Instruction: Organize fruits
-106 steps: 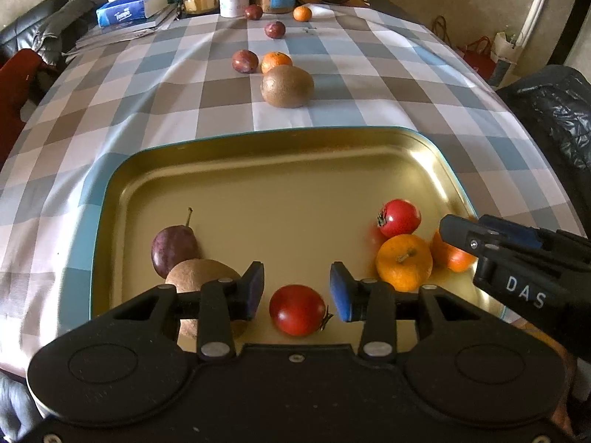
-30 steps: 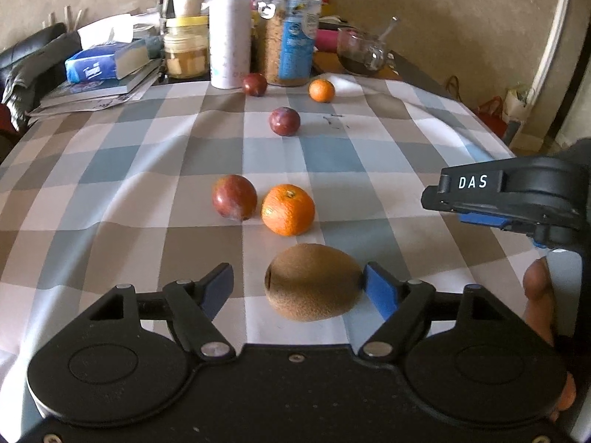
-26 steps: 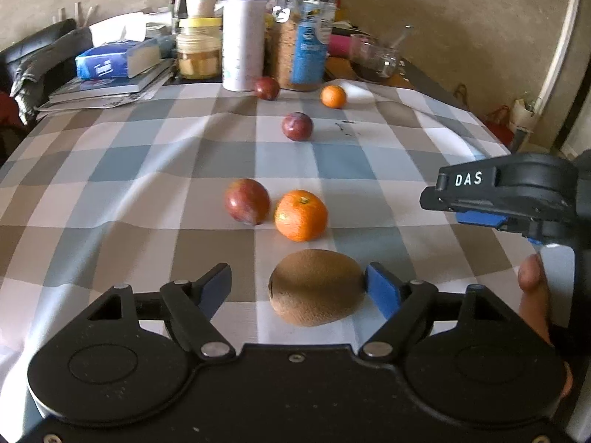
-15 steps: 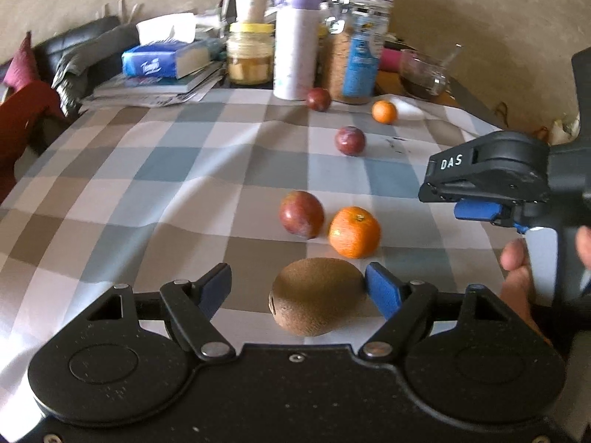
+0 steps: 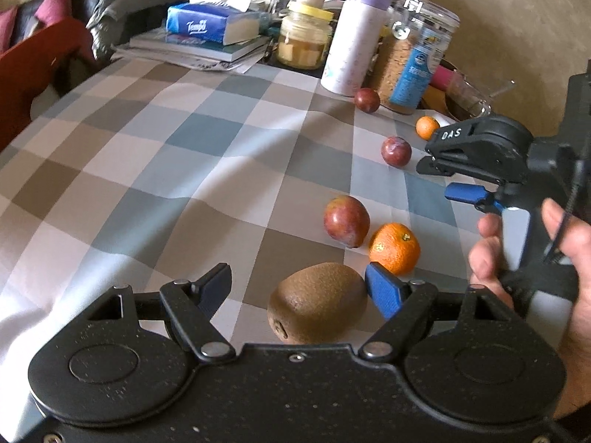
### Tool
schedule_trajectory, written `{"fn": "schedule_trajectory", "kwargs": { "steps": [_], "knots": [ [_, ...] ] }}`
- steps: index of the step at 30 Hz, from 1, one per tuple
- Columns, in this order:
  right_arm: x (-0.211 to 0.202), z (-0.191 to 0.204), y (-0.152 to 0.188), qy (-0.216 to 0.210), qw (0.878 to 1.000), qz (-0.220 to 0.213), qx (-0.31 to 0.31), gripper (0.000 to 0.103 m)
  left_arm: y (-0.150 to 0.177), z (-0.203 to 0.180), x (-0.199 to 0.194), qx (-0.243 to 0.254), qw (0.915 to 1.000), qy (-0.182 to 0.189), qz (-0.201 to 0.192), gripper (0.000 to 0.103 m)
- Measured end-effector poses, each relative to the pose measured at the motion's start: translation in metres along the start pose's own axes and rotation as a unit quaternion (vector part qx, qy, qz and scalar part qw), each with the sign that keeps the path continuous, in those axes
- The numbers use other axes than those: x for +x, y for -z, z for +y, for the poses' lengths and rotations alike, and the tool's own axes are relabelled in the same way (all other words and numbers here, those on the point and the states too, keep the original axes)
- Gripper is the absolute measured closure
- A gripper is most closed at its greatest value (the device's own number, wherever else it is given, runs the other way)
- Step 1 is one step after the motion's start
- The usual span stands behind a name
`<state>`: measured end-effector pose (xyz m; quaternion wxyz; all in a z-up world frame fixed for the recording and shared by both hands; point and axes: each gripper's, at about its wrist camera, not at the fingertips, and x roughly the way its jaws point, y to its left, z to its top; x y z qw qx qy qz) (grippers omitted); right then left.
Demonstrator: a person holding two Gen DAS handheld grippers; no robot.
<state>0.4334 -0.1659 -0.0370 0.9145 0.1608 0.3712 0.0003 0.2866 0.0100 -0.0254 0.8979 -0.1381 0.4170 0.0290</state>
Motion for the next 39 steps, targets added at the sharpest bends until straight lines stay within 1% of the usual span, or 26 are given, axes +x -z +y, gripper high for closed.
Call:
{"fn": "schedule_trajectory", "kwargs": {
  "steps": [6, 10, 11, 13, 17, 19, 21, 22, 24, 28, 31, 33, 36, 39],
  "knots": [
    [0.019, 0.01, -0.008, -0.001, 1.0, -0.003, 0.013, 0.063, -0.003, 0.01, 0.004, -0.029, 0.9995, 0.014, 0.004, 0.021],
    [0.035, 0.012, -0.01, 0.007, 1.0, -0.002, 0.03, 0.063, -0.003, 0.011, 0.004, -0.028, 0.9996, 0.001, -0.005, 0.021],
    [0.037, 0.012, -0.01, 0.012, 0.999, -0.004, 0.033, 0.063, -0.003, 0.01, 0.004, -0.027, 0.9996, -0.004, -0.007, 0.021],
    [0.043, 0.015, -0.008, 0.035, 0.999, -0.002, 0.026, 0.065, -0.004, 0.01, 0.005, -0.026, 0.9996, -0.003, -0.006, 0.021],
    [0.045, 0.019, -0.003, 0.075, 0.997, -0.027, -0.011, 0.066, -0.004, 0.01, 0.006, -0.028, 0.9996, 0.001, 0.001, 0.021],
    [0.047, 0.02, -0.001, 0.098, 0.994, -0.038, -0.026, 0.07, -0.004, 0.01, 0.006, -0.027, 0.9996, 0.0, 0.0, 0.021],
    [0.049, 0.021, 0.001, 0.127, 0.99, -0.048, -0.043, 0.093, -0.004, 0.011, 0.005, -0.027, 0.9996, 0.0, 0.0, 0.021],
    [0.049, 0.021, 0.003, 0.139, 0.987, -0.052, -0.053, 0.097, -0.004, 0.011, 0.005, -0.027, 0.9996, 0.001, 0.0, 0.021],
    [0.047, 0.021, 0.005, 0.144, 0.986, -0.054, -0.069, 0.1, -0.004, 0.012, 0.005, -0.028, 0.9996, 0.003, 0.0, 0.021],
    [0.037, 0.018, 0.009, 0.154, 0.984, -0.043, -0.077, 0.101, -0.005, 0.012, 0.007, -0.029, 0.9995, 0.007, 0.003, 0.021],
    [0.023, 0.014, 0.012, 0.138, 0.987, -0.023, -0.072, 0.1, -0.005, 0.011, 0.008, -0.025, 0.9996, 0.009, 0.005, 0.021],
    [0.014, 0.012, 0.014, 0.13, 0.989, -0.009, -0.072, 0.097, -0.004, 0.011, 0.008, -0.022, 0.9997, 0.009, 0.005, 0.021],
    [0.003, 0.009, 0.014, 0.121, 0.989, 0.018, -0.082, 0.096, -0.004, 0.009, 0.009, -0.015, 0.9998, 0.009, 0.007, 0.021],
    [-0.012, 0.006, 0.018, 0.122, 0.988, 0.03, -0.093, 0.093, -0.003, 0.006, 0.009, -0.009, 0.9999, 0.011, 0.01, 0.021]
  ]
}}
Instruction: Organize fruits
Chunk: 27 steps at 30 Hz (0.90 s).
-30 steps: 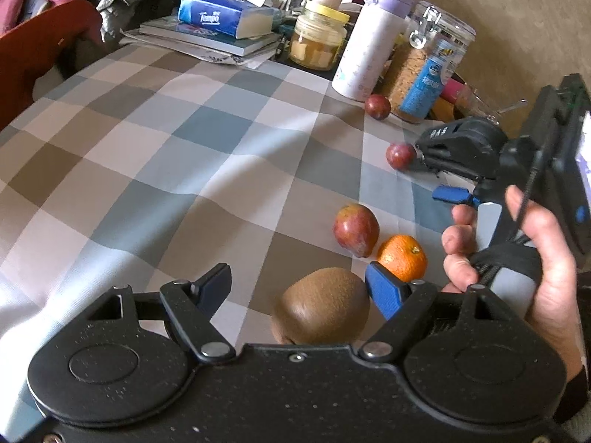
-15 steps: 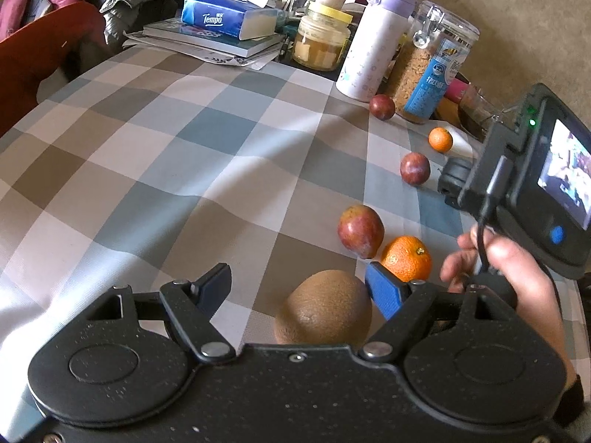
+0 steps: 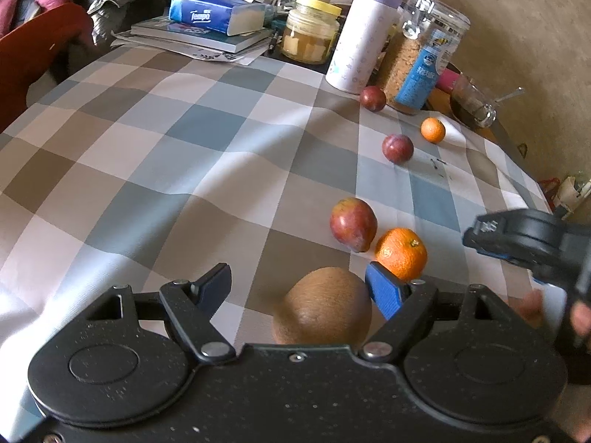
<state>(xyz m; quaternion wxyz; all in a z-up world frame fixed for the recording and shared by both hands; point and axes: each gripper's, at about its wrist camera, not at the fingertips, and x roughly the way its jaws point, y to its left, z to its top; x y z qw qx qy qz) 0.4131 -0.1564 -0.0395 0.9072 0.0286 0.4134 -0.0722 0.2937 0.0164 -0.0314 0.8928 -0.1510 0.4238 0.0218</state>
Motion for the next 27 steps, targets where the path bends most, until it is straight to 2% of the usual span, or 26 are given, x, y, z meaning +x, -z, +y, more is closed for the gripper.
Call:
{"fn": "schedule_trajectory", "kwargs": {
  "steps": [5, 9, 14, 17, 23, 27],
  "knots": [
    [-0.019, -0.009, 0.007, 0.008, 1.0, 0.014, -0.013, 0.093, 0.002, -0.009, 0.001, 0.024, 0.9997, -0.007, 0.0, 0.021],
    [-0.038, -0.016, 0.004, 0.014, 0.999, 0.017, -0.032, 0.093, 0.003, -0.014, 0.007, 0.04, 0.999, -0.006, 0.019, 0.021],
    [-0.063, -0.02, -0.012, 0.025, 0.996, -0.01, -0.081, 0.093, 0.009, -0.025, 0.009, 0.075, 0.9966, -0.03, 0.019, 0.027],
    [-0.074, -0.024, -0.027, 0.027, 0.995, -0.023, -0.089, 0.093, 0.009, -0.027, 0.009, 0.081, 0.9959, -0.036, 0.02, 0.028],
    [-0.088, -0.037, -0.055, 0.016, 0.997, -0.031, -0.068, 0.093, 0.008, -0.023, 0.009, 0.078, 0.9957, -0.045, 0.021, 0.028],
    [-0.087, -0.053, -0.063, 0.001, 1.0, -0.018, -0.019, 0.092, 0.008, -0.023, 0.008, 0.08, 0.9955, -0.044, 0.025, 0.028]
  ]
}}
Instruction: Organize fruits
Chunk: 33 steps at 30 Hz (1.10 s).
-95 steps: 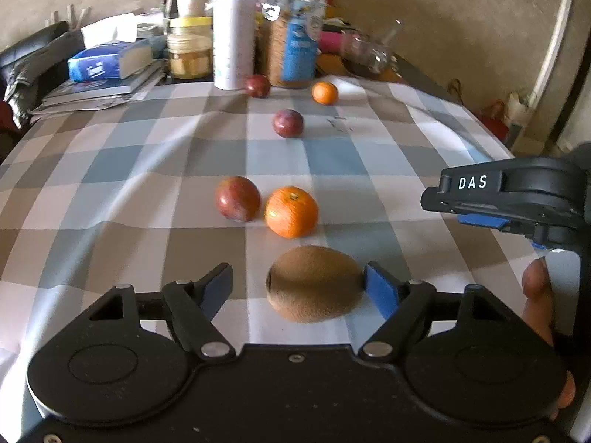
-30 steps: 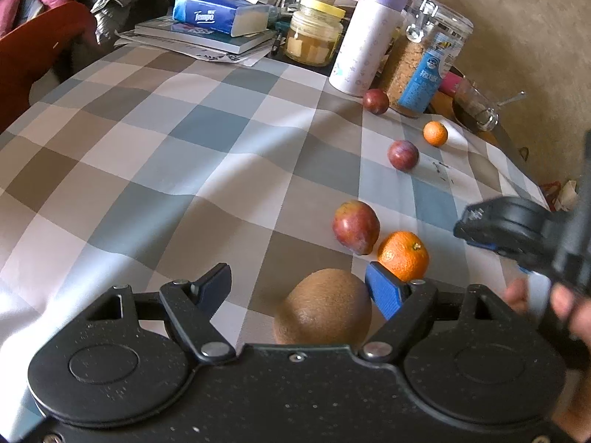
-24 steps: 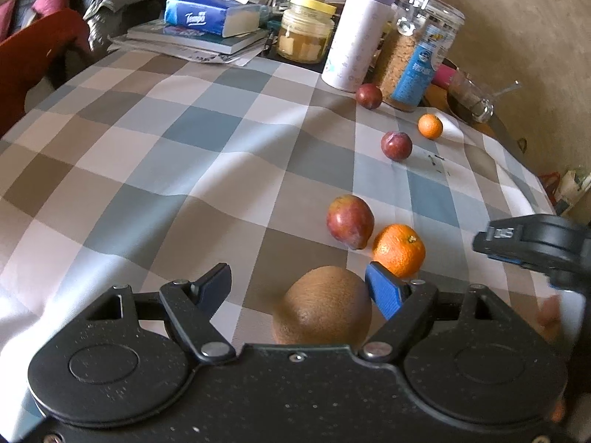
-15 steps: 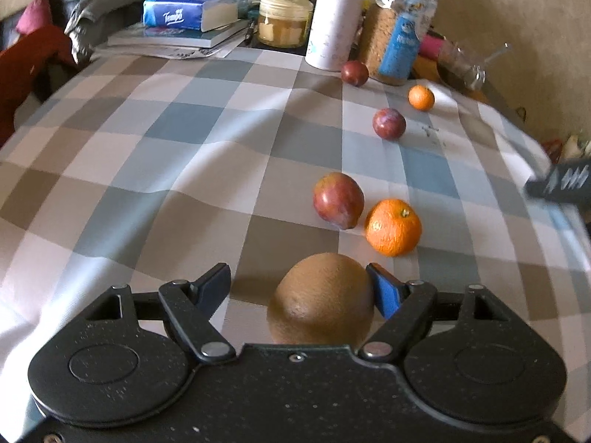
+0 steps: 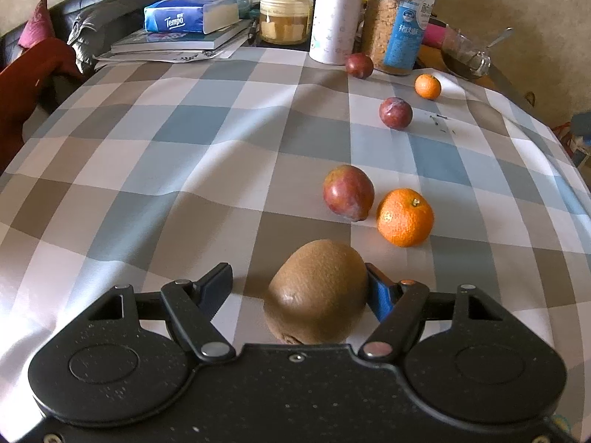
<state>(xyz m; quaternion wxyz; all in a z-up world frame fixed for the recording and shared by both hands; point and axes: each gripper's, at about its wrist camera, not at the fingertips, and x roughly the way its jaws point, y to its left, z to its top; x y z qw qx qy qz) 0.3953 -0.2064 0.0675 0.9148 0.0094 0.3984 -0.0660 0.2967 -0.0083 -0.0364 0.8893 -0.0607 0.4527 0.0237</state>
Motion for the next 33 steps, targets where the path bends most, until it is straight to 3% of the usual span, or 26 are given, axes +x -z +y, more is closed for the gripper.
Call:
{"fn": "schedule_trajectory", "kwargs": {
  "steps": [6, 11, 22, 27, 33],
  "knots": [
    [0.018, -0.002, 0.021, 0.004, 0.999, 0.033, 0.024, 0.081, -0.002, 0.0, -0.004, 0.005, 1.0, -0.002, -0.003, 0.029],
    [0.034, 0.005, 0.046, -0.019, 0.996, 0.074, 0.034, 0.08, -0.003, -0.001, -0.01, 0.008, 0.9998, -0.006, -0.016, 0.029],
    [0.059, 0.031, 0.081, -0.007, 0.99, 0.127, 0.058, 0.078, -0.004, -0.001, -0.018, 0.012, 0.9993, -0.007, -0.036, 0.029],
    [0.054, 0.043, 0.084, 0.012, 0.993, 0.105, 0.043, 0.078, -0.006, 0.002, -0.02, 0.01, 0.9993, 0.002, -0.037, 0.029],
    [0.043, 0.041, 0.086, -0.04, 0.992, 0.073, 0.099, 0.078, -0.011, 0.017, -0.027, -0.021, 0.9982, 0.016, -0.055, 0.029]
  ]
}}
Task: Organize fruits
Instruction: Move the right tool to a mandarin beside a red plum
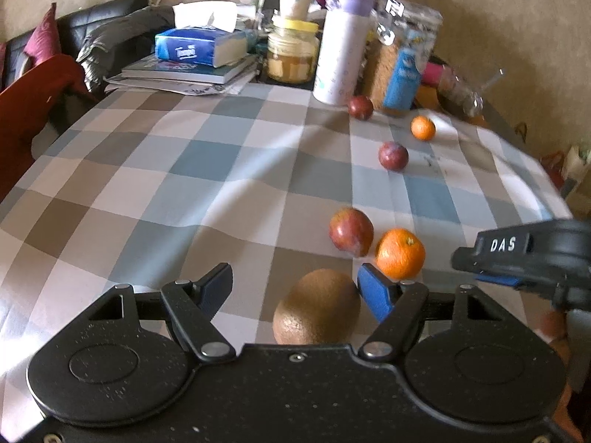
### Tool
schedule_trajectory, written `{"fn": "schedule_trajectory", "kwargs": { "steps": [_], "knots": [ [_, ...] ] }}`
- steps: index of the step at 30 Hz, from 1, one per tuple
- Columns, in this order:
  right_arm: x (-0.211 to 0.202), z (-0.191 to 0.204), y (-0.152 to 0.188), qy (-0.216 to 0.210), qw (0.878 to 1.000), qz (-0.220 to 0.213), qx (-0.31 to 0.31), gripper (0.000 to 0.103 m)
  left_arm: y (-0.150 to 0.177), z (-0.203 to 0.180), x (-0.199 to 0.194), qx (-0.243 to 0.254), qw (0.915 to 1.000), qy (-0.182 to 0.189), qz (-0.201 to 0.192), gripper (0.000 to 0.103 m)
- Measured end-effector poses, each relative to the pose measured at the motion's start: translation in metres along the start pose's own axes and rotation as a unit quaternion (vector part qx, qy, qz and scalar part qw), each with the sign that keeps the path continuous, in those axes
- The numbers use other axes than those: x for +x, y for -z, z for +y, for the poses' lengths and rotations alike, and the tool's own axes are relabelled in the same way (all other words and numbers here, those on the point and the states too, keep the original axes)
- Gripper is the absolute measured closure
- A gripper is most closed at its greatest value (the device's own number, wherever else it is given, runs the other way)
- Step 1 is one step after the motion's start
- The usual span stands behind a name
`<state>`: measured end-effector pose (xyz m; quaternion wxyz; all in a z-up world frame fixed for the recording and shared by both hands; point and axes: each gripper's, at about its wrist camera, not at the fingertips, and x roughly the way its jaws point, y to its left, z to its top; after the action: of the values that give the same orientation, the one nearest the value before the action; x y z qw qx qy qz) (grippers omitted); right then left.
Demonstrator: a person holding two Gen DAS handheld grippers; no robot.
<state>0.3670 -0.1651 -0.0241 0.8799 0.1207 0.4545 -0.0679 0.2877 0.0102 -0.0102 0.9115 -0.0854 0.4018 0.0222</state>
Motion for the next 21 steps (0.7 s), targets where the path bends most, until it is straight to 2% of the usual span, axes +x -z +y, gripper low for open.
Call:
{"fn": "schedule_trajectory", "kwargs": {
  "steps": [2, 4, 7, 9, 18, 21],
  "knots": [
    [-0.002, 0.004, -0.001, -0.04, 0.999, 0.002, -0.014, 0.079, -0.002, 0.005, -0.002, -0.012, 0.9999, -0.002, -0.008, 0.029],
    [-0.006, 0.01, 0.001, -0.062, 0.998, -0.014, -0.028, 0.079, -0.003, 0.008, -0.004, -0.021, 0.9996, -0.007, -0.017, 0.029],
    [-0.012, 0.02, 0.006, -0.087, 0.994, -0.043, -0.053, 0.079, -0.004, 0.011, -0.005, -0.031, 0.9992, -0.014, -0.02, 0.029],
    [-0.011, 0.026, 0.008, -0.099, 0.992, -0.047, -0.065, 0.079, -0.004, 0.013, -0.004, -0.036, 0.999, -0.016, -0.02, 0.029],
    [-0.001, 0.038, 0.009, -0.104, 0.991, -0.048, -0.075, 0.079, -0.004, 0.016, -0.002, -0.042, 0.9984, -0.034, -0.013, 0.029],
    [0.0, 0.038, 0.012, -0.102, 0.99, -0.061, -0.077, 0.079, -0.004, 0.017, 0.0, -0.044, 0.9984, -0.036, -0.005, 0.029]
  ]
}}
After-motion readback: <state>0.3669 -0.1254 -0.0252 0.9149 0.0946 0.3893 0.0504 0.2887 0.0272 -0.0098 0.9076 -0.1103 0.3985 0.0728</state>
